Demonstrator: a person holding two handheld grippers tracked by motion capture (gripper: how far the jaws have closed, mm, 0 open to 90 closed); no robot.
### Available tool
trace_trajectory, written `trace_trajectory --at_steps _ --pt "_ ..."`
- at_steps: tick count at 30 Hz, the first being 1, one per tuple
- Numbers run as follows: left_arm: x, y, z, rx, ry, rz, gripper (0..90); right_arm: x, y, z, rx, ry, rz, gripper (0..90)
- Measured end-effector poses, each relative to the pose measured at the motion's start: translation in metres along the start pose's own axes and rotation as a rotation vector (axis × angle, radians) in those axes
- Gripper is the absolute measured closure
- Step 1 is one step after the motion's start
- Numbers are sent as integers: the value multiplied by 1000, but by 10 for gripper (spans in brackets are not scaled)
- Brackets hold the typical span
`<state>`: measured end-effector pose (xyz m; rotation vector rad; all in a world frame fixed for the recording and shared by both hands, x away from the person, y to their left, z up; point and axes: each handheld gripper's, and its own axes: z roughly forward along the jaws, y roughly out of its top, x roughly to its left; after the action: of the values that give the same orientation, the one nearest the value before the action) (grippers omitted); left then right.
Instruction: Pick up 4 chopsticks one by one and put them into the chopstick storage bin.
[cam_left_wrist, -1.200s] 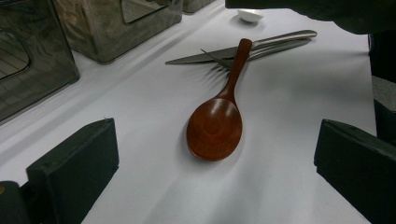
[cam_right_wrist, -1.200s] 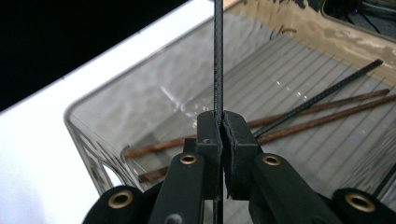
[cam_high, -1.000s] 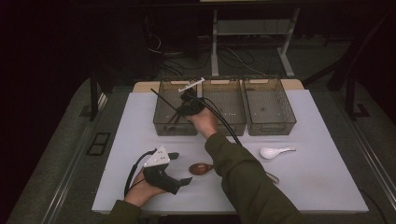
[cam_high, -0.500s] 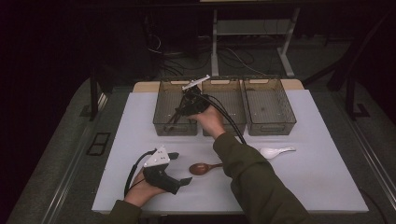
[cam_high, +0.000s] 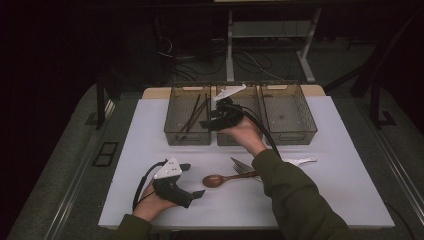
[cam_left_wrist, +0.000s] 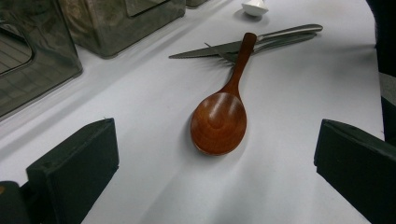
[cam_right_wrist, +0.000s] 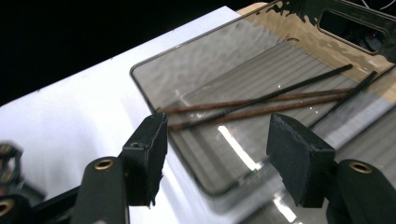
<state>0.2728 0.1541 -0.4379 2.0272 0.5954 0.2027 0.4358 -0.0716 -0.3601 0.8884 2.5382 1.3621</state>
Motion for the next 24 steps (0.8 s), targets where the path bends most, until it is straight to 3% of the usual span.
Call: trace_trajectory --at_steps 6,17,24 --pt "0 0 0 7 4 -1 0 -1 -18 -24 -14 -5 -22 360" --pt "-1 -1 0 9 9 -4 0 -5 -50 -71 -75 30 7 273" --pt "-1 -1 0 9 9 -5 0 -10 -76 -100 -103 -14 23 189"
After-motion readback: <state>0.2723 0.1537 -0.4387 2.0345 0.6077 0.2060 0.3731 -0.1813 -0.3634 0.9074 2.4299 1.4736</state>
